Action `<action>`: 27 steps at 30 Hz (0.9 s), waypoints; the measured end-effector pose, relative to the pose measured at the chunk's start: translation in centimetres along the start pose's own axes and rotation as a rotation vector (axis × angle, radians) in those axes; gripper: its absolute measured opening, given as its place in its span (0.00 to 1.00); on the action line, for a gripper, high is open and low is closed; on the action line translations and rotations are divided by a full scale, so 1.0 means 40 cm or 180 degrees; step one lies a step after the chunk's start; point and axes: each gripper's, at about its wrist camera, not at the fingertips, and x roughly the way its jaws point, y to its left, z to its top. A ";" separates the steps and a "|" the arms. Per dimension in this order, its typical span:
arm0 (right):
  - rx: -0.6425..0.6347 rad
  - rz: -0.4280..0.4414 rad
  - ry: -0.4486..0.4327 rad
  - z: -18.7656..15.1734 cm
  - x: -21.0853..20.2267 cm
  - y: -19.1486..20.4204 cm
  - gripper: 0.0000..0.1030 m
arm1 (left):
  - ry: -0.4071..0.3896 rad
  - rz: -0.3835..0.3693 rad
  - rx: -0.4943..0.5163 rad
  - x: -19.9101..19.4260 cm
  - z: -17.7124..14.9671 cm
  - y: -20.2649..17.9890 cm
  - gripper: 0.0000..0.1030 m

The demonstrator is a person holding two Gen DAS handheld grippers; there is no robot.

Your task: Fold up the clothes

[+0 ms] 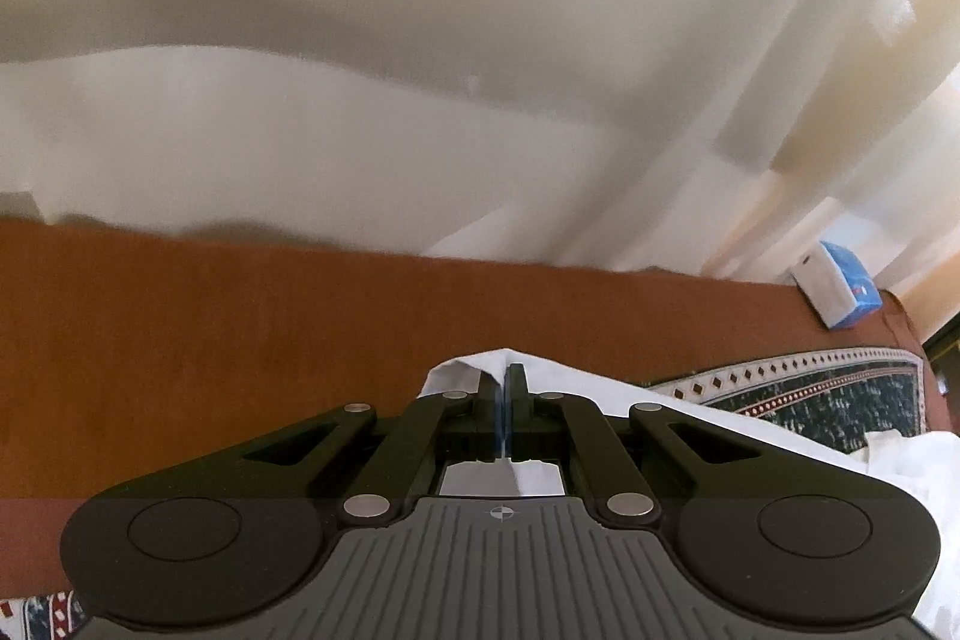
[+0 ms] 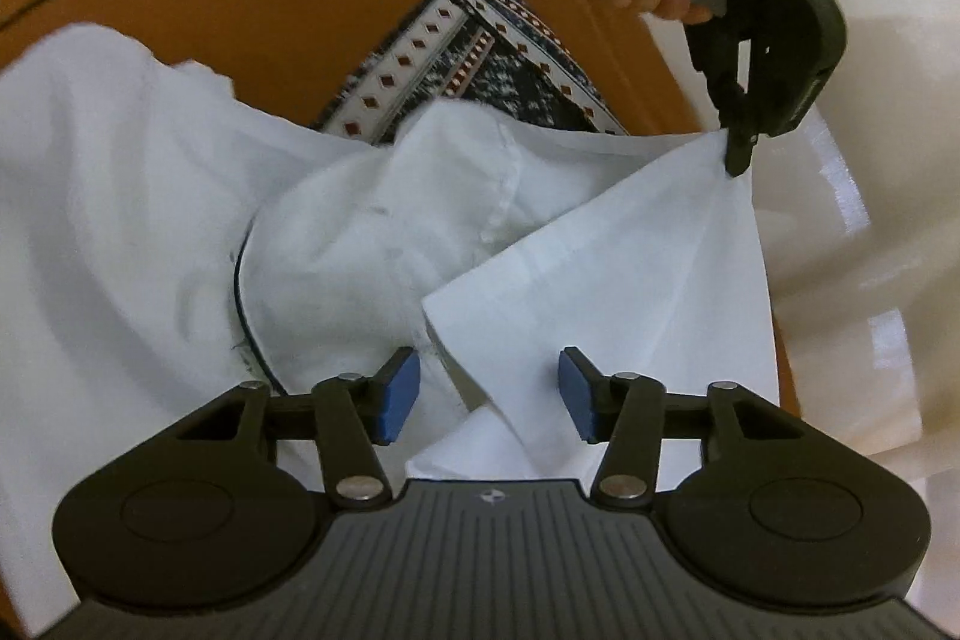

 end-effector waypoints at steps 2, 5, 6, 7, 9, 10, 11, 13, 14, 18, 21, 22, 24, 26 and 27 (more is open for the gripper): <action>0.0055 -0.0083 0.0060 0.007 0.021 -0.009 0.26 | 0.0001 0.0017 0.0022 0.005 0.008 0.001 0.00; 0.0228 -0.0116 0.0073 0.014 0.029 -0.039 0.10 | 0.0013 0.0042 0.0027 0.013 0.017 0.006 0.00; 0.0279 -0.0121 0.0081 0.014 0.031 -0.049 0.00 | 0.0013 0.0050 0.0027 0.016 0.016 0.006 0.00; 0.0359 -0.0112 0.0083 0.016 0.036 -0.060 0.00 | 0.0013 0.0059 0.0026 0.019 0.015 0.007 0.00; 0.0714 -0.0009 0.0044 0.017 0.037 -0.102 0.00 | 0.0014 0.0074 0.0026 0.023 0.013 0.008 0.00; 0.0943 0.0074 0.0004 0.018 0.034 -0.128 0.00 | 0.0013 0.0076 0.0039 0.019 0.011 0.008 0.01; 0.1196 0.0172 -0.0056 0.018 0.025 -0.155 0.00 | 0.0014 0.0080 0.0051 0.014 0.009 0.008 0.24; 0.1706 0.0389 -0.0215 0.015 0.000 -0.211 0.00 | 0.0004 0.0169 0.0101 -0.020 0.004 0.021 0.30; 0.1914 0.0489 -0.0319 0.014 -0.016 -0.235 0.00 | -0.0012 0.0191 0.0116 -0.043 0.000 0.032 0.41; 0.2464 0.0732 -0.0714 0.019 -0.076 -0.312 0.00 | -0.0037 0.0173 -0.0049 -0.158 -0.048 0.101 0.56; 0.2659 0.0804 -0.0903 0.026 -0.106 -0.344 0.00 | 0.0162 0.0047 -0.0188 -0.208 -0.129 0.137 0.56; 0.2690 0.0802 -0.0933 0.028 -0.113 -0.349 0.00 | 0.0278 -0.0037 -0.0271 -0.219 -0.166 0.145 0.56; 0.2703 0.0751 -0.0942 0.021 -0.126 -0.352 0.00 | 0.0405 -0.0251 -0.0529 -0.234 -0.234 0.153 0.58; 0.2746 0.0747 -0.0949 0.011 -0.134 -0.354 0.00 | 0.0505 -0.0436 -0.0800 -0.236 -0.292 0.153 0.64; 0.2759 0.0746 -0.0946 0.008 -0.137 -0.352 0.00 | 0.0546 -0.0506 -0.0911 -0.232 -0.316 0.150 0.66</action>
